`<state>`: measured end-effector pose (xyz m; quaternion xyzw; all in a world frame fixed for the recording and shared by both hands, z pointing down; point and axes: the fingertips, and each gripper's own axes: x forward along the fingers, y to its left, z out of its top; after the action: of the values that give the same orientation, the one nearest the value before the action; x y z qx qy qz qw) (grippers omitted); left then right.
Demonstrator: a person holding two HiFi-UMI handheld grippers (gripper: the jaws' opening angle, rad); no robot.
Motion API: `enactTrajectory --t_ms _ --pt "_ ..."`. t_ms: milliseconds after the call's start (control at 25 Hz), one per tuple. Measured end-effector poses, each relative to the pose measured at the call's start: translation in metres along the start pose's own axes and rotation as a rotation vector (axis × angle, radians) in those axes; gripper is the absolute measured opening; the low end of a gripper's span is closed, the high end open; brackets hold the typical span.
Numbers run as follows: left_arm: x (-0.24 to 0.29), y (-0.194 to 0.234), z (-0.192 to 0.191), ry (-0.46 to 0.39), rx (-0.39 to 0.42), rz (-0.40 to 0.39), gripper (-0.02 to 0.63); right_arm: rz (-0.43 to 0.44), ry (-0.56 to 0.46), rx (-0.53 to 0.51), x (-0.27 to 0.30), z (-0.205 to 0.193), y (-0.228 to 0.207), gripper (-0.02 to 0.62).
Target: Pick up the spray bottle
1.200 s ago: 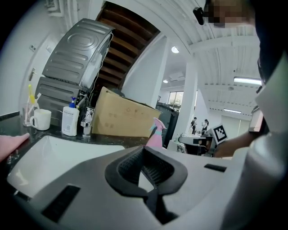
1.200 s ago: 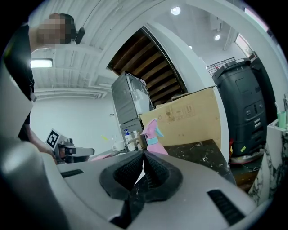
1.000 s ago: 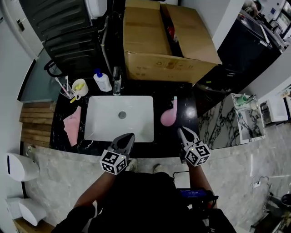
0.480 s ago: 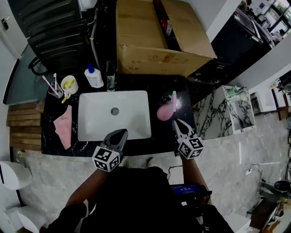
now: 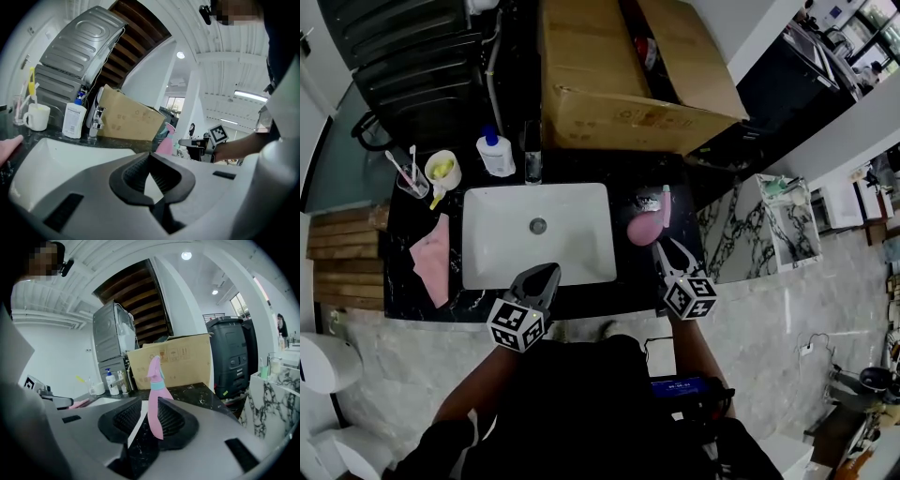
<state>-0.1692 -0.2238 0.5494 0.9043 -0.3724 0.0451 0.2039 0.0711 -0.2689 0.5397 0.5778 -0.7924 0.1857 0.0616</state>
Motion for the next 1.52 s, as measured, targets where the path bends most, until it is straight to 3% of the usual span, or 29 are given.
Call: enactTrajectory --t_ms 240,480,1000,1240,1520 --pt "-0.005 0.006 0.004 -0.006 0.003 -0.007 0.008 -0.055 -0.029 -0.039 0.013 0.014 -0.001 0.198" --pt "-0.007 0.011 0.007 -0.023 -0.009 0.007 0.008 -0.131 -0.036 -0.059 0.027 0.025 -0.011 0.228" --pt "-0.012 0.016 0.01 -0.019 0.001 0.031 0.008 -0.291 -0.082 -0.065 0.047 0.036 -0.017 0.227" --pt "-0.013 0.019 0.009 -0.014 -0.002 0.042 0.008 -0.298 -0.058 -0.043 0.053 0.027 -0.022 0.224" --pt "-0.009 0.02 0.008 -0.004 0.003 0.038 0.008 -0.282 -0.066 -0.068 0.056 0.026 -0.024 0.175"
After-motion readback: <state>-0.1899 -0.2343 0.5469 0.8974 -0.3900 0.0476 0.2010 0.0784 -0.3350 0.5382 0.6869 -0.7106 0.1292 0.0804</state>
